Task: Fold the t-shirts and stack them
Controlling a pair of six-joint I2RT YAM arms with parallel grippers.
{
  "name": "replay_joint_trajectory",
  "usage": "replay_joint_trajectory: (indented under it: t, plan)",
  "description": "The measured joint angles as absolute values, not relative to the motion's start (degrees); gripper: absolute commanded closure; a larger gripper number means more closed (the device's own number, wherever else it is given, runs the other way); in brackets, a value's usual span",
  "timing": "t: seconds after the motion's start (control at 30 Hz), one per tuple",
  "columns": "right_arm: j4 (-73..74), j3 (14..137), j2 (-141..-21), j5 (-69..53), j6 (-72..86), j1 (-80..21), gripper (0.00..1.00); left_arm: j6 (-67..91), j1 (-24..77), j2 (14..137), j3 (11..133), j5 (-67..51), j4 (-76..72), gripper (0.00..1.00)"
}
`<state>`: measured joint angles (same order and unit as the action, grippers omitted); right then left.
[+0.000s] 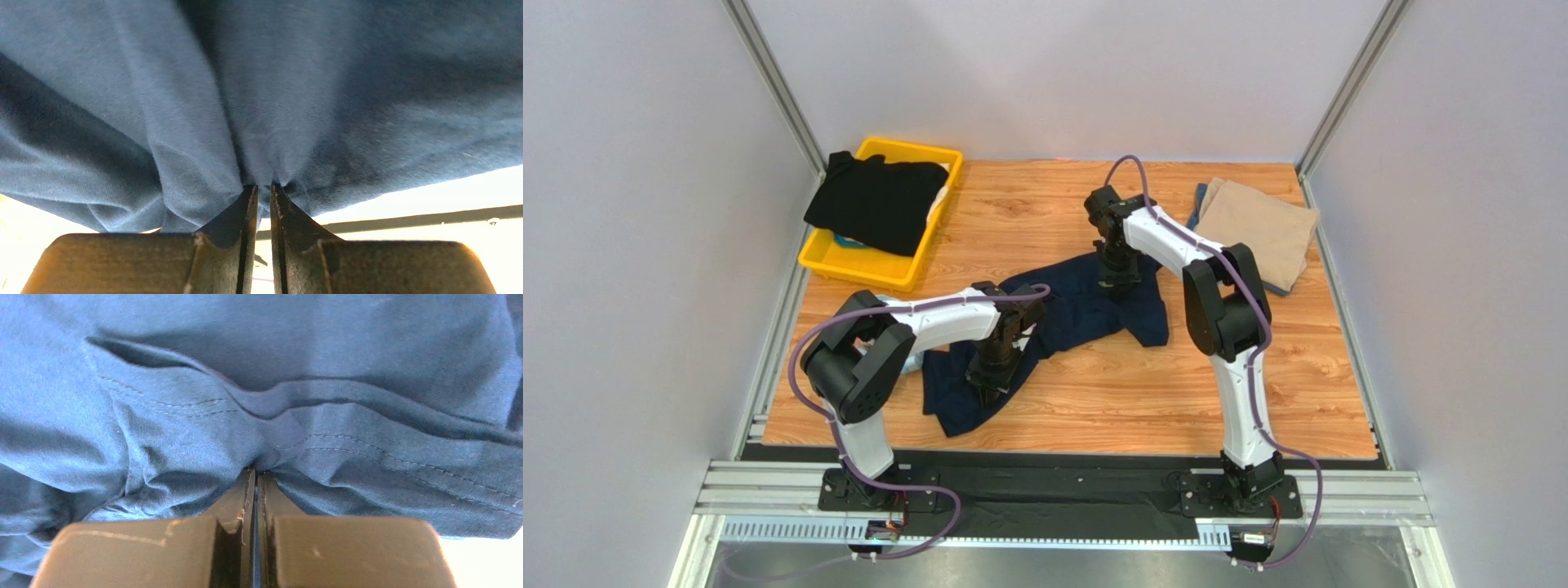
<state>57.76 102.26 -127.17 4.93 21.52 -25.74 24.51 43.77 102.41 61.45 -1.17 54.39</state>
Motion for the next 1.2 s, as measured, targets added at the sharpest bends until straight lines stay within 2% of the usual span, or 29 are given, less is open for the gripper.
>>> replay_joint_trajectory:
  t: [0.07, 0.17, 0.4, 0.53, 0.67, 0.83, 1.0, 1.2]
  plan:
    - [59.18, 105.89, -129.38, 4.34, 21.34, -25.76, 0.97, 24.80, 44.31, 101.91, 60.75, -1.43, 54.30, 0.81]
    - [61.60, 112.27, -133.12, 4.23, 20.99, -25.74, 0.87, 25.21, 45.08, 101.21, 59.83, -1.76, 54.28, 0.81]
    - [65.84, 126.85, -141.25, 4.64, 20.12, -24.97, 0.84, 25.69, 45.80, 100.92, 59.57, -2.72, 54.19, 0.82]
    - [66.22, 132.40, -144.16, 4.25, 20.03, -24.01, 0.76, 25.89, 47.20, 100.92, 60.01, -3.18, 54.35, 0.82]
    - [65.08, 133.16, -144.57, 3.64, 20.05, -22.81, 0.68, 25.91, 48.51, 100.92, 61.08, -3.73, 54.43, 0.82]
    - [62.37, 133.21, -144.57, 3.33, 19.79, -21.30, 0.66, 25.89, 50.28, 100.95, 61.60, -4.25, 54.87, 0.82]
    - [57.12, 132.35, -144.20, 2.87, 19.11, -19.92, 0.61, 25.87, 51.27, 100.95, 61.63, -4.51, 55.64, 0.83]
    - [52.90, 134.15, -144.20, 0.93, 18.44, -18.55, 0.60, 25.85, 51.42, 100.95, 61.52, -4.73, 55.92, 0.83]
